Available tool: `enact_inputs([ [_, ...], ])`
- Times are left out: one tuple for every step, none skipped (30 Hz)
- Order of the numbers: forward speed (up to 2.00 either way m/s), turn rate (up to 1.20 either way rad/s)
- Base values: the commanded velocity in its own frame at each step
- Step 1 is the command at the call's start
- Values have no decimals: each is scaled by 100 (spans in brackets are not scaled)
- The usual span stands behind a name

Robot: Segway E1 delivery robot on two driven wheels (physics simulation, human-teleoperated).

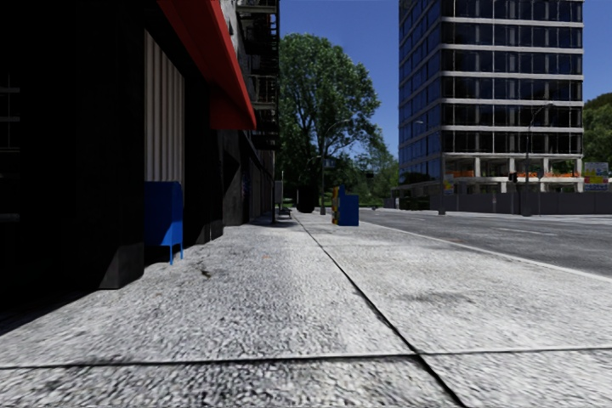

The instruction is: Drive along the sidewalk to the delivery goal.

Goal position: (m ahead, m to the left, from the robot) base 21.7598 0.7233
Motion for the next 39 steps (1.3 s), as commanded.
enact_inputs([
  [200, -20],
  [200, -20],
  [200, -21],
  [200, -21],
  [200, -23],
  [200, -27],
  [200, -27],
  [200, -27],
  [200, -27],
  [200, -27],
  [200, -27],
  [200, -27],
  [200, -16],
  [200, 0],
  [200, 0],
  [200, 0],
  [200, 0],
  [200, 0],
  [200, 0],
  [200, 0],
  [200, 0],
  [200, 0],
  [200, 0],
  [200, 0],
  [200, 0],
  [200, 0],
  [200, 0],
  [200, 0],
  [200, 0],
  [200, 0],
  [200, 0],
  [200, 0],
  [200, 0],
  [200, 0],
  [200, 0],
  [200, 0],
  [200, 0],
  [200, 0],
  [200, 0],
])
